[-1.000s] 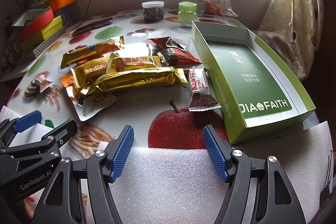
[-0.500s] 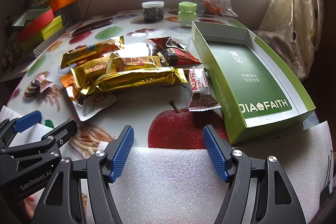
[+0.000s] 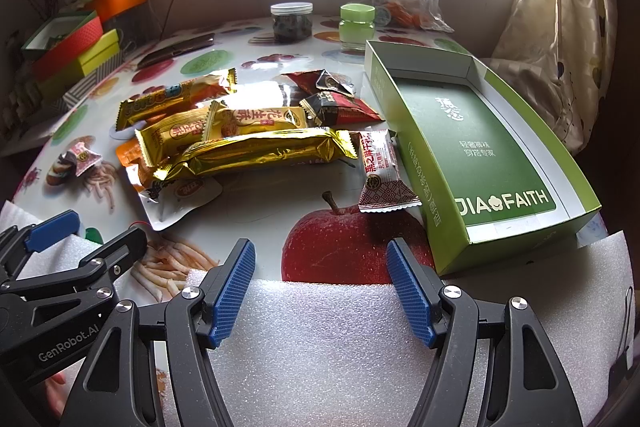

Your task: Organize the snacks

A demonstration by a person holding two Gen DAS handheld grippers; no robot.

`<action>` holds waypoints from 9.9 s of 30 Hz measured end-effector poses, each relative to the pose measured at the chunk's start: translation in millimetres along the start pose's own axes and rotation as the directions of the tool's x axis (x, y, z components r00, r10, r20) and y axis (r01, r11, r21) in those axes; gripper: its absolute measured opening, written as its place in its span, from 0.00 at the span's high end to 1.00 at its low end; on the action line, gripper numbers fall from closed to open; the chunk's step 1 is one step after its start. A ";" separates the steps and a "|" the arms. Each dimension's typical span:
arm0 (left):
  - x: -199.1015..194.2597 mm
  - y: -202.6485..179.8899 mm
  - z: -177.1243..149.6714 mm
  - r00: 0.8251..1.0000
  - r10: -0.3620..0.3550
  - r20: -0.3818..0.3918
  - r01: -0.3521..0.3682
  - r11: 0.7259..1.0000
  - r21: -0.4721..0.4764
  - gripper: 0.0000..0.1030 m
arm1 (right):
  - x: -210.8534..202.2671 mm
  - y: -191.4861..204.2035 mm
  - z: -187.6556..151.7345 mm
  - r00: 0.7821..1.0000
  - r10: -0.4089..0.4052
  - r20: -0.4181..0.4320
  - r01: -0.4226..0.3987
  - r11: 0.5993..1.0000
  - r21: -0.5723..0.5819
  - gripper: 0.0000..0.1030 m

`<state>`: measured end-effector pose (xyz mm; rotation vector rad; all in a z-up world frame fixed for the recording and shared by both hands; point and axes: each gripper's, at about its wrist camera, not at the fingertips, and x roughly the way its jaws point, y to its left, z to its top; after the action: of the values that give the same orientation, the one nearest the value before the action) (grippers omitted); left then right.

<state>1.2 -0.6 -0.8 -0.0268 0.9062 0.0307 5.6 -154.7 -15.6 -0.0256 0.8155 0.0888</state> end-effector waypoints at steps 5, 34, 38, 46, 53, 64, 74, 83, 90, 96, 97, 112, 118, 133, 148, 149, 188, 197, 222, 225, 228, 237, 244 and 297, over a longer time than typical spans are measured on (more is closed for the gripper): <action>0.1 -0.1 -0.2 1.000 0.000 0.000 0.000 1.000 0.000 0.18 | -0.1 0.0 0.4 1.000 0.000 0.000 0.000 1.000 0.000 0.33; -0.3 20.4 14.6 0.994 -0.079 -0.077 0.077 0.997 -0.027 0.18 | -3.9 13.3 32.9 0.999 0.043 0.024 -0.037 0.980 -0.198 0.34; -2.5 32.7 25.6 0.995 -0.078 -0.065 0.075 0.996 -0.040 0.18 | 6.1 23.5 44.8 1.000 0.028 0.008 -0.024 0.938 -0.346 0.34; 1.1 51.2 49.8 0.997 -0.060 -0.051 0.058 0.998 -0.038 0.18 | 24.7 31.0 61.8 0.997 0.068 -0.040 -0.079 0.874 -0.480 0.34; 8.0 56.9 77.4 0.996 -0.075 -0.038 0.076 0.997 0.003 0.18 | 41.0 38.0 68.1 0.989 0.094 -0.116 -0.142 0.820 -0.554 0.34; 27.1 41.4 115.0 0.996 -0.085 -0.025 0.088 0.984 0.156 0.18 | 37.2 27.8 70.9 0.982 0.145 -0.124 -0.188 0.857 -0.481 0.63; 52.5 28.3 123.5 0.992 -0.093 -0.089 0.112 0.962 0.250 0.18 | 34.4 18.7 74.1 0.972 0.194 -0.129 -0.231 0.878 -0.420 0.80; 61.9 28.6 118.1 0.989 -0.099 -0.114 0.122 0.968 0.217 0.42 | 29.1 14.9 75.1 0.941 0.296 -0.165 -0.336 0.876 -0.346 0.89; 64.9 28.8 115.1 0.985 -0.120 -0.127 0.144 0.969 0.202 0.52 | 32.1 19.1 82.3 0.946 0.287 -0.151 -0.324 0.872 -0.368 0.66; 67.7 26.7 119.3 0.979 -0.151 -0.135 0.175 0.966 0.190 0.51 | 46.6 37.3 82.5 0.939 0.282 -0.197 -0.341 0.846 -0.409 0.65; 68.6 25.6 119.7 0.979 -0.150 -0.135 0.174 0.966 0.191 0.51 | 48.7 39.0 82.1 0.937 0.283 -0.204 -0.344 0.845 -0.409 0.65; 60.1 27.7 120.2 0.984 -0.147 -0.096 0.162 0.970 0.180 0.76 | 41.7 40.5 77.9 0.930 0.324 -0.171 -0.365 0.865 -0.344 0.78; 45.4 29.2 116.1 0.984 -0.160 -0.075 0.170 0.974 0.152 0.76 | 32.1 37.5 77.1 0.926 0.350 -0.141 -0.377 0.877 -0.299 0.79; -0.8 11.9 112.1 0.976 -0.216 -0.027 0.218 0.965 0.145 0.76 | -13.6 6.9 78.5 0.930 0.368 -0.003 -0.363 0.916 -0.174 0.79; -20.4 -55.4 116.9 0.942 -0.334 -0.031 0.334 0.928 0.165 0.76 | -36.0 -71.5 75.5 0.972 0.218 0.086 -0.217 0.976 -0.023 0.79; -20.1 -61.2 117.0 0.939 -0.343 -0.036 0.345 0.924 0.164 0.76 | -36.2 -76.2 75.2 0.975 0.206 0.087 -0.206 0.978 -0.014 0.79; 36.8 -200.3 113.8 0.878 -0.409 -0.249 0.455 0.874 0.168 0.76 | 2.0 -169.5 53.4 0.998 -0.057 -0.012 0.058 0.992 0.116 0.79; 42.0 -206.7 111.6 0.877 -0.399 -0.266 0.450 0.876 0.170 0.76 | 1.7 -171.7 51.7 0.999 -0.045 -0.008 0.046 0.991 0.123 0.78; -7.9 -124.1 103.8 0.913 -0.389 -0.126 0.401 0.912 0.087 0.60 | -37.7 -130.7 62.2 0.997 -0.020 0.080 0.014 0.997 0.070 0.61; -11.4 -100.0 99.9 0.926 -0.362 -0.105 0.369 0.928 0.057 0.59 | -40.1 -113.4 65.2 0.996 0.011 0.092 -0.014 0.999 0.037 0.61; -14.6 -75.0 96.1 0.938 -0.335 -0.088 0.338 0.941 0.025 0.54 | -39.1 -95.9 68.1 0.994 0.049 0.098 -0.050 0.999 0.008 0.60; -16.6 3.2 84.8 0.967 -0.246 -0.061 0.240 0.966 -0.094 0.45 | -26.7 -41.2 69.7 0.984 0.164 0.069 -0.160 0.985 -0.071 0.55; -11.9 53.4 74.4 0.982 -0.180 -0.062 0.167 0.971 -0.170 0.45 | -15.3 -3.1 71.7 0.965 0.257 0.045 -0.249 0.959 -0.134 0.49; 39.2 123.2 75.4 0.989 -0.039 -0.141 -0.005 0.954 -0.298 0.45 | 52.3 87.6 66.4 0.949 0.280 -0.145 -0.313 0.891 -0.330 0.49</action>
<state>80.1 125.9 13.5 -0.3220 1.0410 0.1515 81.6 -60.0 -7.1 -0.2434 0.8856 0.5271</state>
